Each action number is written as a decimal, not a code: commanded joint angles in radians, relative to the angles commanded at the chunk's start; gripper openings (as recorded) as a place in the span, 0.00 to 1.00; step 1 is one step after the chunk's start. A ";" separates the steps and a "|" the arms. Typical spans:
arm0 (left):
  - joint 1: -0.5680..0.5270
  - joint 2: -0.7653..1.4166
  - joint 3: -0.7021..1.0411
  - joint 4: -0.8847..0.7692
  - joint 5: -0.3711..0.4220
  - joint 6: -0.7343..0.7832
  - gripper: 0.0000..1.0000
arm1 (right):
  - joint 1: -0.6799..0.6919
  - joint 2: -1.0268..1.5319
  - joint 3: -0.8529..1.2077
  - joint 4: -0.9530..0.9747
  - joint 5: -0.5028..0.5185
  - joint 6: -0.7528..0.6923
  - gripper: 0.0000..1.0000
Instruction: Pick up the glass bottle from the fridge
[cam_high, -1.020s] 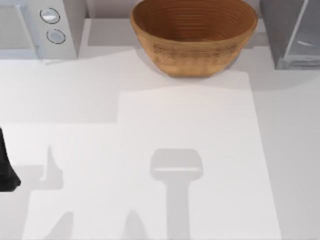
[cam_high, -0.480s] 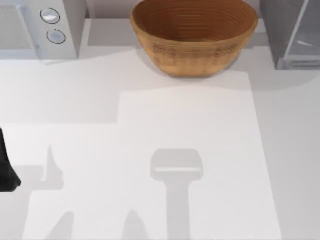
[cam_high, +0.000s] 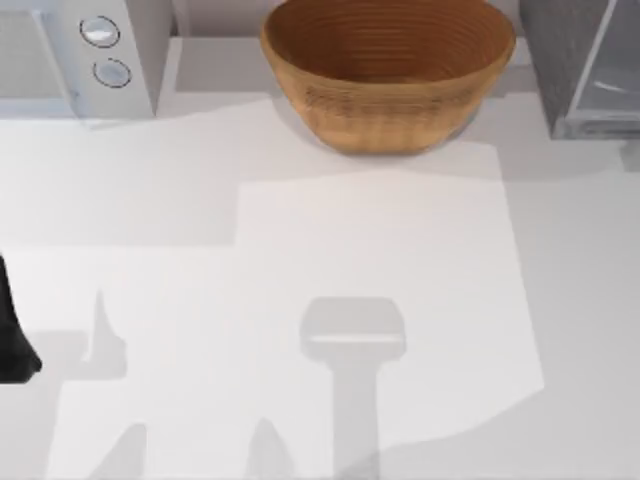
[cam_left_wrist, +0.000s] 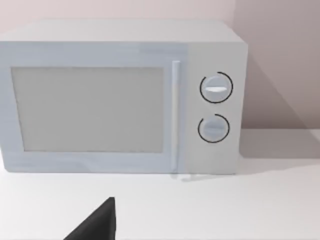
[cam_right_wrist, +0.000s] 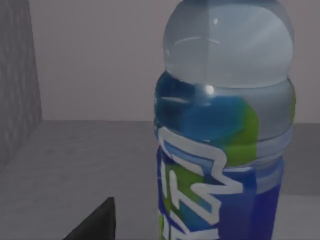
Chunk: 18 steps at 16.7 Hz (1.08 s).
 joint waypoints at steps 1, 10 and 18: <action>0.000 0.000 0.000 0.000 0.000 0.000 1.00 | 0.011 0.010 0.023 -0.017 0.012 0.000 1.00; 0.000 0.000 0.000 0.000 0.000 0.000 1.00 | 0.025 0.056 0.108 -0.064 0.025 -0.001 1.00; 0.000 0.000 0.000 0.000 0.000 0.000 1.00 | 0.050 0.158 0.325 -0.175 0.052 -0.002 1.00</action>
